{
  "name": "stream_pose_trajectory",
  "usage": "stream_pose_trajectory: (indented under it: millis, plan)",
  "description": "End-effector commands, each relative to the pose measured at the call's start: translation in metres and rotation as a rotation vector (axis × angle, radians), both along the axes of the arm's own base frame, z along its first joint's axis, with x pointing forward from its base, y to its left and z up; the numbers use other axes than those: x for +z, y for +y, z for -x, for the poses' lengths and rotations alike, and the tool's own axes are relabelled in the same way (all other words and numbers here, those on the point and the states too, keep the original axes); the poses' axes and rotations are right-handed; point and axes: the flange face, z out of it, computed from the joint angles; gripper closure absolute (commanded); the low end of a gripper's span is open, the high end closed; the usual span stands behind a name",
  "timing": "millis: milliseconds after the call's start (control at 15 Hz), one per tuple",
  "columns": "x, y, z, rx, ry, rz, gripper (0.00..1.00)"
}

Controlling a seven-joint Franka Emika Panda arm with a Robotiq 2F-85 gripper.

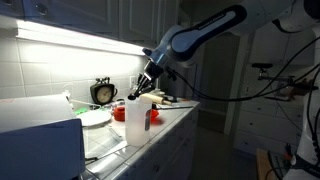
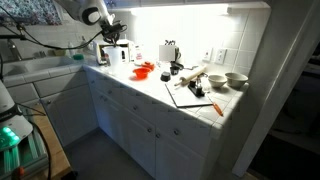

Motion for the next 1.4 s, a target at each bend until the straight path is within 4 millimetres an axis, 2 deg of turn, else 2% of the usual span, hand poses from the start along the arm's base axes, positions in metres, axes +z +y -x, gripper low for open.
stream_pose_trajectory:
  millis: [0, 467, 733, 1333]
  plan:
    - [0.006, -0.005, 0.023, 0.026, -0.053, -0.024, 0.98]
    - [0.012, -0.009, 0.035, 0.030, -0.146, -0.059, 0.98]
    - [0.016, -0.013, 0.033, 0.025, -0.150, -0.083, 0.98]
    - [0.024, -0.046, 0.031, 0.026, 0.011, -0.073, 0.98]
